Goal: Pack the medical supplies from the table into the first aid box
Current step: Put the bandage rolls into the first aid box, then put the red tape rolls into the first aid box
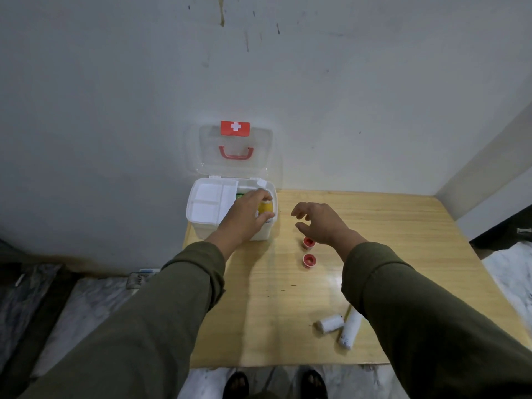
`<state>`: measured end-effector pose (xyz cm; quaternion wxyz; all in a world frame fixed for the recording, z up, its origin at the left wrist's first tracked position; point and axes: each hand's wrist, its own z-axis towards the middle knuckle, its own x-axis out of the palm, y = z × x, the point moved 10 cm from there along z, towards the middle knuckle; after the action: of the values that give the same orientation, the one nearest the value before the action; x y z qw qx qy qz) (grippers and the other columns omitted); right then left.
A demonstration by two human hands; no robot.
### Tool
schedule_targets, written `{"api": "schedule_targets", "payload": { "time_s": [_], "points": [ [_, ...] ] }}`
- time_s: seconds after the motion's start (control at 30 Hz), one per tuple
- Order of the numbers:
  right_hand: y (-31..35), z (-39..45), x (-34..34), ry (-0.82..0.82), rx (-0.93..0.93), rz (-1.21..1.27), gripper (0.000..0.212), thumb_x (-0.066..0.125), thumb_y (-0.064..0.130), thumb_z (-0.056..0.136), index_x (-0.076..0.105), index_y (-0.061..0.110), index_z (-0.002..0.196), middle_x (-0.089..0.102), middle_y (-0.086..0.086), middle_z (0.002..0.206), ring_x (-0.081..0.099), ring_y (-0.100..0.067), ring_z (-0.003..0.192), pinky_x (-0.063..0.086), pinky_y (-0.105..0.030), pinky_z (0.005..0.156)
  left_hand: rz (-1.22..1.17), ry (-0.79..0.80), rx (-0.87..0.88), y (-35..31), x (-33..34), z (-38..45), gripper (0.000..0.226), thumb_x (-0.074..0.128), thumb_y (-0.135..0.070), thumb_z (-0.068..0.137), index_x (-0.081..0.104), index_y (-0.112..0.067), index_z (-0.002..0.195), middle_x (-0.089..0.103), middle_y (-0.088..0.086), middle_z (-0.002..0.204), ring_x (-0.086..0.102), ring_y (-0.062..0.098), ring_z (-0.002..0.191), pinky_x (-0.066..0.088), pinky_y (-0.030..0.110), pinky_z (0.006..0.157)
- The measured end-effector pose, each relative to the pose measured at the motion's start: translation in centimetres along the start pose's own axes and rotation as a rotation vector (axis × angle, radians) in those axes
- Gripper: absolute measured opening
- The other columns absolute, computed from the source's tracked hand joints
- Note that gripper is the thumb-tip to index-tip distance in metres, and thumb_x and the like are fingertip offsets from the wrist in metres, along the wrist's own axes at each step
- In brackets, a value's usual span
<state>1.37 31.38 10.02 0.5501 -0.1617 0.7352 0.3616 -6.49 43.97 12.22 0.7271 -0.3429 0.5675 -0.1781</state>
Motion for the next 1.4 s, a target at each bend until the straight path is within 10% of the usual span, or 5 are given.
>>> {"api": "schedule_targets", "payload": {
  "time_s": [0.7, 1.4],
  "points": [
    [-9.5, 0.3, 6.0, 0.201, -0.145, 0.137, 0.052, 0.073, 0.023, 0.078, 0.054, 0.018, 0.126, 0.054, -0.007, 0.126, 0.056, -0.021, 0.108, 0.047, -0.033, 0.093, -0.043, -0.035, -0.453, 1.0, 15.9, -6.1, 0.073, 0.081, -0.046, 0.064, 0.054, -0.018, 0.126, 0.052, 0.001, 0.125, 0.049, 0.014, 0.115, 0.031, 0.016, 0.091],
    [-8.4, 1.5, 6.3, 0.158, -0.183, 0.219, 0.034, 0.078, 0.034, 0.072, 0.062, 0.025, 0.101, 0.053, -0.004, 0.114, 0.052, -0.019, 0.100, 0.050, -0.033, 0.083, 0.003, -0.206, -0.552, 1.2, 12.1, -7.8, 0.047, 0.080, -0.034, 0.069, 0.065, -0.020, 0.111, 0.054, 0.000, 0.115, 0.052, 0.013, 0.104, 0.037, 0.020, 0.085]
  ]
}}
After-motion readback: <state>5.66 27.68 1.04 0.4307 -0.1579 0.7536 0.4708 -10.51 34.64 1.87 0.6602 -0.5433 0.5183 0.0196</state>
